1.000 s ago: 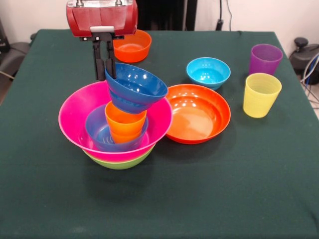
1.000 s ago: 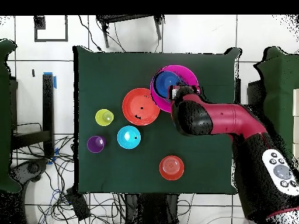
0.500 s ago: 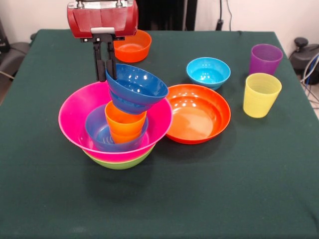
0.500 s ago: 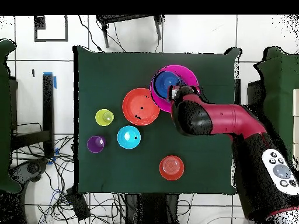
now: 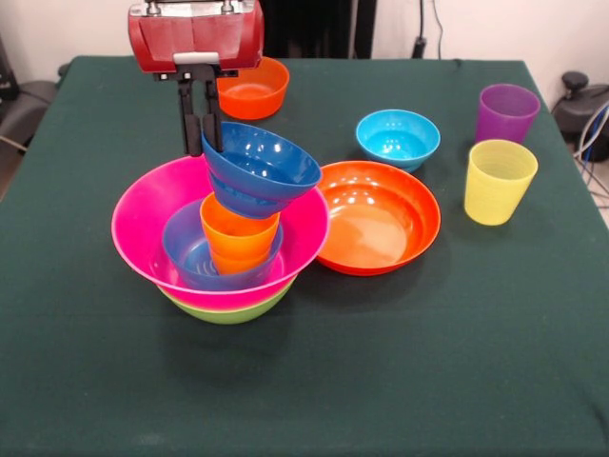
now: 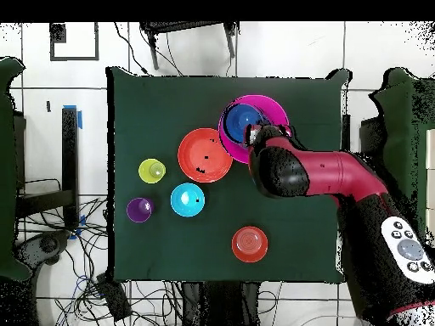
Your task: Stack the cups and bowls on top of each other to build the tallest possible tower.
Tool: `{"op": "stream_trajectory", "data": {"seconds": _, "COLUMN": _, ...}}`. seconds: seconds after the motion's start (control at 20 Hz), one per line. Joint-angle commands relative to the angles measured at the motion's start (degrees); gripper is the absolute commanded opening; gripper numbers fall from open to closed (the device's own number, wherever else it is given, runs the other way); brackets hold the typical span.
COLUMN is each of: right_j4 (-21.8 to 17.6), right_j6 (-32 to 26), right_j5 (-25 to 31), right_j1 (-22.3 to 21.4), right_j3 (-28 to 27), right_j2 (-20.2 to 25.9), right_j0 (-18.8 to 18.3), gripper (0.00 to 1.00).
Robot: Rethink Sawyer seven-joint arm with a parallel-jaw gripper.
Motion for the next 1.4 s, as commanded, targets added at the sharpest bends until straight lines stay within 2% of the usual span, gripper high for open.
{"op": "stream_trajectory", "data": {"seconds": 0.05, "right_j4": -3.4, "right_j6": 0.7, "right_j5": -0.4, "right_j1": 2.1, "right_j3": 1.2, "right_j2": -1.3, "right_j0": 1.1, "gripper": 0.0}}
{"op": "stream_trajectory", "data": {"seconds": 0.85, "right_j4": -3.8, "right_j6": 0.9, "right_j5": -0.6, "right_j1": 2.8, "right_j3": -0.3, "right_j2": -2.0, "right_j0": 2.0, "gripper": 0.0}}
{"op": "stream_trajectory", "data": {"seconds": 1.4, "right_j4": -4.0, "right_j6": 2.7, "right_j5": -5.0, "right_j1": 2.9, "right_j3": 0.2, "right_j2": -1.9, "right_j0": 1.6, "gripper": 0.0}}
